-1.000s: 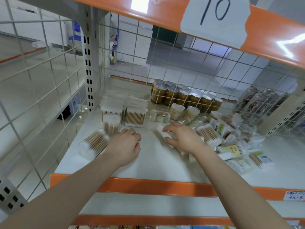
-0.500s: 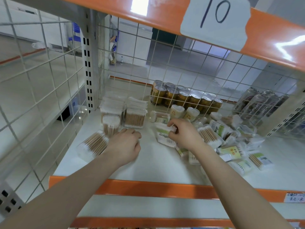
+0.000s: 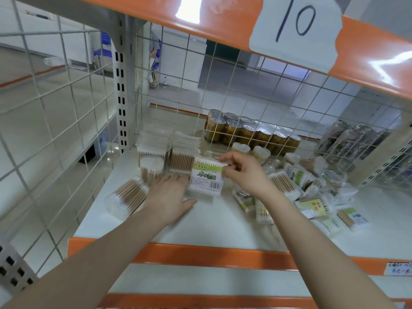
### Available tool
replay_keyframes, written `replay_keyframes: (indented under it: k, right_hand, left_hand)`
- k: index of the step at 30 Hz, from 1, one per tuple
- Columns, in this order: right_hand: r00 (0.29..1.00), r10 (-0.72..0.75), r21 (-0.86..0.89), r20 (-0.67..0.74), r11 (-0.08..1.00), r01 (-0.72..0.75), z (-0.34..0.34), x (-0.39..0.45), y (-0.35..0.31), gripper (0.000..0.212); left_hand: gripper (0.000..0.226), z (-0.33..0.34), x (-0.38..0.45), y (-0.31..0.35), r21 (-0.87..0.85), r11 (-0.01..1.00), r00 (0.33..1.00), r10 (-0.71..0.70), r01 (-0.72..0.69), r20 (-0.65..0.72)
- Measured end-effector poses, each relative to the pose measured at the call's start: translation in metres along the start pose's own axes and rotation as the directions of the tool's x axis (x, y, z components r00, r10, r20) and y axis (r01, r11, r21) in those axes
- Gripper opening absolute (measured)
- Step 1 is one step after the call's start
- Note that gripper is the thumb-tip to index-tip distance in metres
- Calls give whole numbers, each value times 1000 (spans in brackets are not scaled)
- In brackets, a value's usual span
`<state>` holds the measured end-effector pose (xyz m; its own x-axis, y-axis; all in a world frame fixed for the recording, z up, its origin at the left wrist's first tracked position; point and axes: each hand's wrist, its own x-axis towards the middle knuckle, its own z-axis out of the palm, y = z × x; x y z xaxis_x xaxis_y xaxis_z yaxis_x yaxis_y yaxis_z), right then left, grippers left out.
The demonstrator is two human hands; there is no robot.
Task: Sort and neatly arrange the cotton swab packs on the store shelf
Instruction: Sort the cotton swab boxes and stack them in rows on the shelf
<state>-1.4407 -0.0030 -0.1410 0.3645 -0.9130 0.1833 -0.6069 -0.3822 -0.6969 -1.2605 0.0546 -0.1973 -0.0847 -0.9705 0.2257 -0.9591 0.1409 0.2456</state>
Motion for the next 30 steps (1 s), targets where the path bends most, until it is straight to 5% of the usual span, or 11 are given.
replay_keyframes:
  k: [6,30]
  right_hand:
    - [1000,-2,10,-7,1000,2,3,2,-2,22]
    - [999,35,-12,-40,999,-35,11,3,2,25]
  left_hand:
    - [41,0,-1,0,-298,953,997,-69,52,-46]
    - [36,4,-9,-7,-292,956,986,-85,40,-141]
